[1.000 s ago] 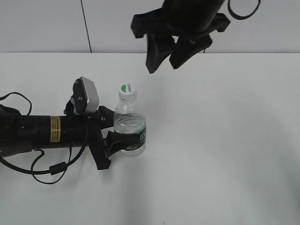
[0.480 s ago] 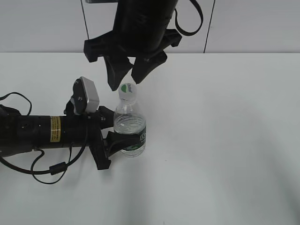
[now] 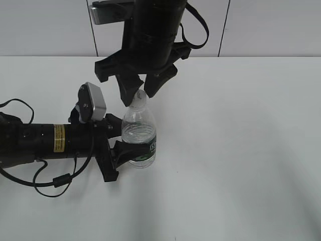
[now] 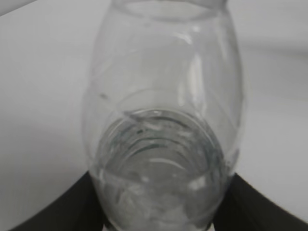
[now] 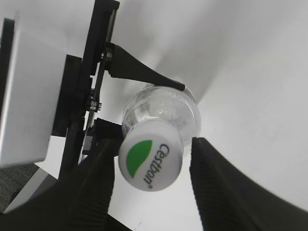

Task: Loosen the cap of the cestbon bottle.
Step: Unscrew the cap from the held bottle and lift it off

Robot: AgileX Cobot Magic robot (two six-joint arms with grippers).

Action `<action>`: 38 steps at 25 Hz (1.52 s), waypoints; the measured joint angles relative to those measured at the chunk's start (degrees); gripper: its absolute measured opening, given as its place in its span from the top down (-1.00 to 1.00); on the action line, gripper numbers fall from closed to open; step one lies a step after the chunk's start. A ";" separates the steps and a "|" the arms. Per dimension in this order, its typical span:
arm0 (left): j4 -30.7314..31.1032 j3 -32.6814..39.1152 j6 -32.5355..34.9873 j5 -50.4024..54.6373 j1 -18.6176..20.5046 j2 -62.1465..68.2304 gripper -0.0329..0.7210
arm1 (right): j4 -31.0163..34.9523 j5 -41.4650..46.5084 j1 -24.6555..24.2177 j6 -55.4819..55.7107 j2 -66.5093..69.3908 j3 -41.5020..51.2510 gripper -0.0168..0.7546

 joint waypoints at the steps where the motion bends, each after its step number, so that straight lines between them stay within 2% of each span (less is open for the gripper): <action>1: 0.00 0.00 0.00 0.00 0.00 0.00 -0.07 | -0.05 0.00 0.00 0.00 0.04 0.00 -0.06; 4: 0.00 0.00 0.00 0.00 0.00 0.00 -0.07 | -0.10 0.00 0.00 0.00 0.04 -0.06 -0.04; 7: 0.00 0.00 0.00 0.00 0.00 0.00 -0.07 | -0.10 0.00 0.00 0.00 0.04 -0.06 0.17; 12: 0.00 0.00 0.00 0.02 0.00 0.00 -0.07 | -0.15 0.00 0.00 -5.69 0.04 -0.06 0.18; 15: 0.00 0.00 0.00 0.02 0.00 0.00 -0.07 | -0.15 0.00 0.00 -16.14 0.04 -0.11 0.18; 23: 0.06 0.00 0.00 0.06 0.00 0.00 -0.07 | -0.15 0.24 0.00 -59.53 0.04 -0.24 0.18; 26: 0.06 0.00 0.00 0.06 0.00 0.00 -0.07 | -0.20 0.18 0.00 -70.75 -0.01 -0.43 0.18; 30: -0.05 0.00 0.00 0.14 0.00 0.00 -0.07 | -0.27 0.65 0.00 -75.52 0.11 -1.65 0.18; 38: -0.17 0.00 -0.16 0.25 0.00 0.00 -0.05 | -0.30 0.55 0.00 -76.02 0.11 -6.70 0.19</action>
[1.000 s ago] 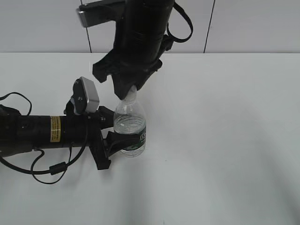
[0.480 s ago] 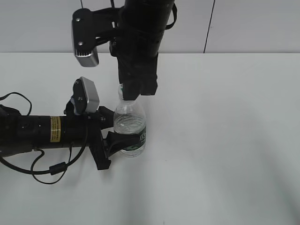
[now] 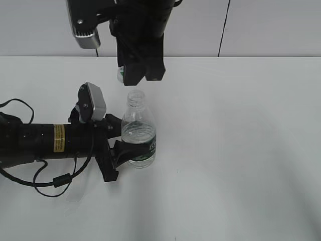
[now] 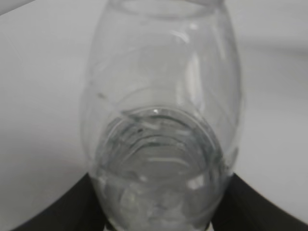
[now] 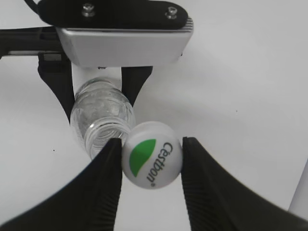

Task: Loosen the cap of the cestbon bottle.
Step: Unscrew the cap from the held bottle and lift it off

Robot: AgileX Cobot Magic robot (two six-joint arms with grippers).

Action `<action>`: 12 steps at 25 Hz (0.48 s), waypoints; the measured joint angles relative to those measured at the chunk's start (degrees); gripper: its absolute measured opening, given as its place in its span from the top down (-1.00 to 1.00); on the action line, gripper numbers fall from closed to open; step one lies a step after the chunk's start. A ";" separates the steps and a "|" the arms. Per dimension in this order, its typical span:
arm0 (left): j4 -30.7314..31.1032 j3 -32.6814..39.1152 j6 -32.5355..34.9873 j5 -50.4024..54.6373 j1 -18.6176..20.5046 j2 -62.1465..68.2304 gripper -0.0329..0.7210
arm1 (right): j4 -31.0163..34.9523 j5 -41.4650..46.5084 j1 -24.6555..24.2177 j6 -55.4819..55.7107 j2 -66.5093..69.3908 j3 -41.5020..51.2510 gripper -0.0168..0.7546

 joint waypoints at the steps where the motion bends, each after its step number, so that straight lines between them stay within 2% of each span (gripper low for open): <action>1: 0.05 0.00 0.00 0.00 0.00 0.00 -0.05 | 0.06 0.00 0.00 0.91 0.00 -0.09 0.19; 4: 0.05 0.00 0.00 0.00 0.00 0.00 -0.05 | -0.17 0.00 0.00 11.99 0.00 -0.25 0.19; 9: 0.05 0.00 0.00 0.00 0.00 0.00 -0.05 | -6.75 0.00 0.00 50.20 0.00 -0.40 0.19; 12: 0.05 0.00 0.00 0.00 0.00 0.00 -0.05 | -8.96 0.00 0.00 65.96 0.00 -0.40 0.19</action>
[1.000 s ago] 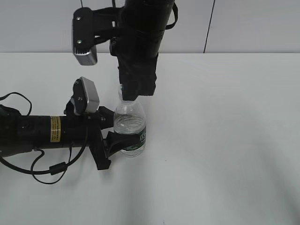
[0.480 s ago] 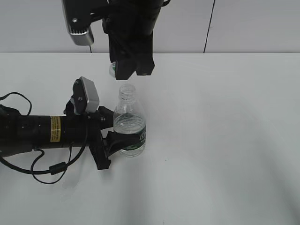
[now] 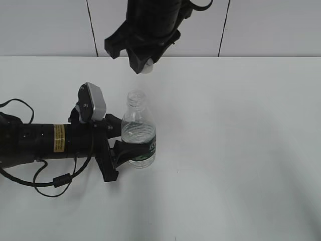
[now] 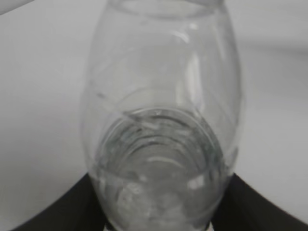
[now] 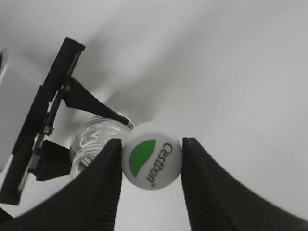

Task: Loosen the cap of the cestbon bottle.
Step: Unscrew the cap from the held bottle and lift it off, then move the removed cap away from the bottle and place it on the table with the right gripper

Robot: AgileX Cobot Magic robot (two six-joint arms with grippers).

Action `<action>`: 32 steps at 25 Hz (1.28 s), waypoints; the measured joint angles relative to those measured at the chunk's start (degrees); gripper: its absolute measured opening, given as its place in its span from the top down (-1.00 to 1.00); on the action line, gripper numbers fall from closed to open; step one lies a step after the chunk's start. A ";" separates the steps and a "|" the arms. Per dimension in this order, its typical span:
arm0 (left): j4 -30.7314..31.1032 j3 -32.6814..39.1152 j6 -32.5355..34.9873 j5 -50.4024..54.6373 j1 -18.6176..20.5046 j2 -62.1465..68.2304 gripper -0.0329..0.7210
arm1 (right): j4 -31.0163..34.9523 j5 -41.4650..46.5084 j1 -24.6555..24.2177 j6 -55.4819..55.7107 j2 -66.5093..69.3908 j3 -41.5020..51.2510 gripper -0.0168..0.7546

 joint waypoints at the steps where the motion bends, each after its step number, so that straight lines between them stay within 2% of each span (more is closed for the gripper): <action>1: 0.00 0.00 0.00 0.00 0.00 0.00 -0.05 | -0.17 0.00 0.00 3.96 0.00 0.00 0.19; 4: 0.00 0.00 0.00 0.00 0.00 0.00 -0.05 | -0.33 0.00 0.00 10.51 -0.67 0.00 0.19; 8: 0.00 0.00 0.00 0.05 0.00 0.00 -0.05 | 0.23 0.05 -1.33 12.67 -2.44 0.00 0.19; 12: 0.06 0.00 0.00 0.05 0.00 0.00 -0.05 | 0.47 -0.01 -5.66 13.05 -5.22 3.37 0.19; 24: 0.12 0.00 0.00 -0.05 0.00 -0.05 -0.05 | 1.22 -0.54 -23.31 11.88 -16.01 26.11 0.19; 27: 0.12 0.00 0.00 -0.13 0.00 -0.05 -0.05 | 3.48 -4.08 -26.29 11.25 -16.95 33.22 0.19; 32: 0.17 0.00 0.00 -0.15 0.00 -0.05 -0.05 | 6.39 -13.96 -26.88 10.85 -16.98 43.64 0.19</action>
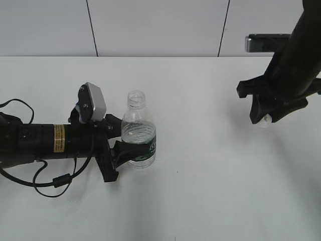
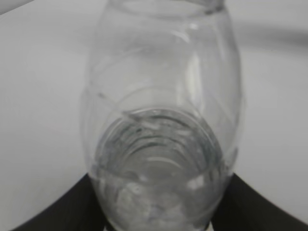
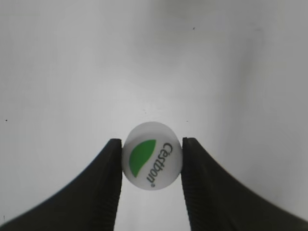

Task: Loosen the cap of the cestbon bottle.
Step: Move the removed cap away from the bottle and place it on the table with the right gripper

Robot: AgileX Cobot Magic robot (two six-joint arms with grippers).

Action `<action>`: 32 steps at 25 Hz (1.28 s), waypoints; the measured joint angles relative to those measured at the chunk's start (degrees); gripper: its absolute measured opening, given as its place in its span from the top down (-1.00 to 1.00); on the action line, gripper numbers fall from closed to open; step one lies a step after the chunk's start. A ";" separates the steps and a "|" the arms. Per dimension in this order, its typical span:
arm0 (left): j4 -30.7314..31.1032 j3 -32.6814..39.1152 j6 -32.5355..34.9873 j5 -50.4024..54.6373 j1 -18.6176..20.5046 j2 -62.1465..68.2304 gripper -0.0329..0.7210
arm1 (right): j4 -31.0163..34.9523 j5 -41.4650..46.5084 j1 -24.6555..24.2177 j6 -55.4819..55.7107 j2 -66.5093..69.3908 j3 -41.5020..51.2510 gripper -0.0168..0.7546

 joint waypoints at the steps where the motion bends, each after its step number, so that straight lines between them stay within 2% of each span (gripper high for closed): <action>1: 0.00 0.00 0.00 0.00 0.00 0.00 -0.05 | 0.37 -2.30 0.00 0.00 0.00 1.95 0.19; 9: 0.00 0.00 0.00 -0.04 0.00 0.00 -0.05 | 1.54 -15.95 0.00 -0.14 1.72 10.85 0.19; 15: 0.01 0.00 0.00 -0.04 0.00 0.00 -0.05 | 3.16 -23.88 0.00 -0.14 4.61 12.07 0.19; 24: 0.01 0.00 0.00 -0.04 0.00 0.00 -0.05 | 3.21 -26.74 0.00 -0.19 8.60 12.07 0.16; 26: 0.01 0.00 0.00 -0.04 0.00 0.00 -0.05 | 3.21 -26.74 0.00 -0.64 8.60 12.07 0.06; 30: 0.01 0.00 0.00 -0.04 0.00 0.00 -0.05 | 3.21 -26.74 0.00 -2.22 8.60 12.07 -0.40; 32: 0.01 0.00 0.00 -0.04 0.00 0.00 -0.05 | 3.21 -26.74 0.00 -2.22 8.60 12.07 -0.56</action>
